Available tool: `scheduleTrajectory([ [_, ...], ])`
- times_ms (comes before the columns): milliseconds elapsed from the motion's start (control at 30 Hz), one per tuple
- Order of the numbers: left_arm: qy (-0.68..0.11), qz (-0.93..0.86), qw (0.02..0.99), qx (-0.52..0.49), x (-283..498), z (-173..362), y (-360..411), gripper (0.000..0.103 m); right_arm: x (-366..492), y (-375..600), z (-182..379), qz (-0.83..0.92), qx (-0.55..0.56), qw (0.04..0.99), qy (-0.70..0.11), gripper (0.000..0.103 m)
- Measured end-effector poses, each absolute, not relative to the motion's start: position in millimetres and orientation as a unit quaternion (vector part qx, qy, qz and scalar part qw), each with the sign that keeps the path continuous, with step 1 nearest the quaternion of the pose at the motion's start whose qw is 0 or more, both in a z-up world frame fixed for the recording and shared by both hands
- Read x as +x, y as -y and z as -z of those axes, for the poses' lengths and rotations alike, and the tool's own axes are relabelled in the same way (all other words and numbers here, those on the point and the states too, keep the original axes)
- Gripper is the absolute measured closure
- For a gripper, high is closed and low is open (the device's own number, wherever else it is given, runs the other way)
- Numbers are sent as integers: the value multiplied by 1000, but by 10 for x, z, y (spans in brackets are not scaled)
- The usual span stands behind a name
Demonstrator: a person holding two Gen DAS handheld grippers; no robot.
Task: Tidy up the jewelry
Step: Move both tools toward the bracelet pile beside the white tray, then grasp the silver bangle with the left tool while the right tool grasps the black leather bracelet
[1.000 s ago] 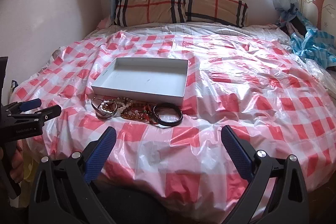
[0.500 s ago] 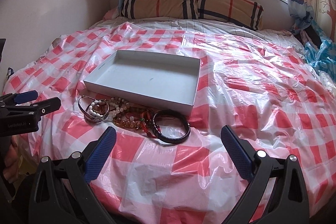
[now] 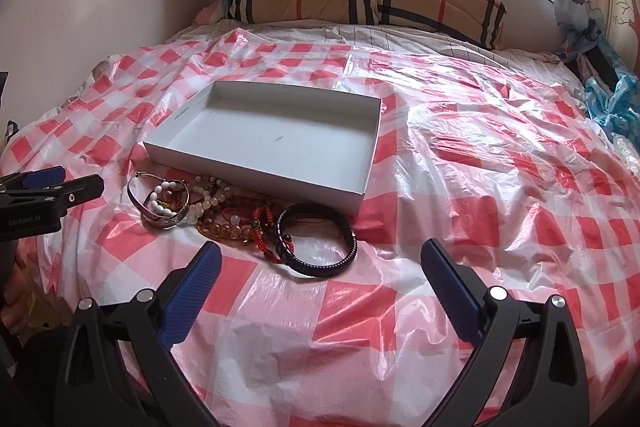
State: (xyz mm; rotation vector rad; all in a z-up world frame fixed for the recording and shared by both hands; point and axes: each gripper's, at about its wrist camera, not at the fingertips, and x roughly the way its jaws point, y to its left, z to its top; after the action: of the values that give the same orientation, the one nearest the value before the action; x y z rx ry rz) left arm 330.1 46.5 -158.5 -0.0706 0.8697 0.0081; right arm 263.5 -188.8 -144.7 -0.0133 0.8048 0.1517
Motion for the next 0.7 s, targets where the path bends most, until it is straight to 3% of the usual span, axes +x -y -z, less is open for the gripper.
scheduleTrajectory([
  [467,-438,31,897,-47,3680,1787,-381,11,2962,1866,1792,-88,-2,904,-419,7],
  [533,-448,43,892,-40,3718,1843,-322,30,2994,1864,1833,-90,-4,902,-423,7],
  [567,-453,48,889,-39,3737,1870,-302,34,3009,1867,1851,-91,-3,901,-425,7],
  [633,-467,63,881,-39,3782,1932,-268,64,3041,1870,1887,-94,0,898,-429,7],
  [700,-478,76,874,-40,3806,1979,-240,80,3083,1872,1924,-97,3,895,-435,7],
])
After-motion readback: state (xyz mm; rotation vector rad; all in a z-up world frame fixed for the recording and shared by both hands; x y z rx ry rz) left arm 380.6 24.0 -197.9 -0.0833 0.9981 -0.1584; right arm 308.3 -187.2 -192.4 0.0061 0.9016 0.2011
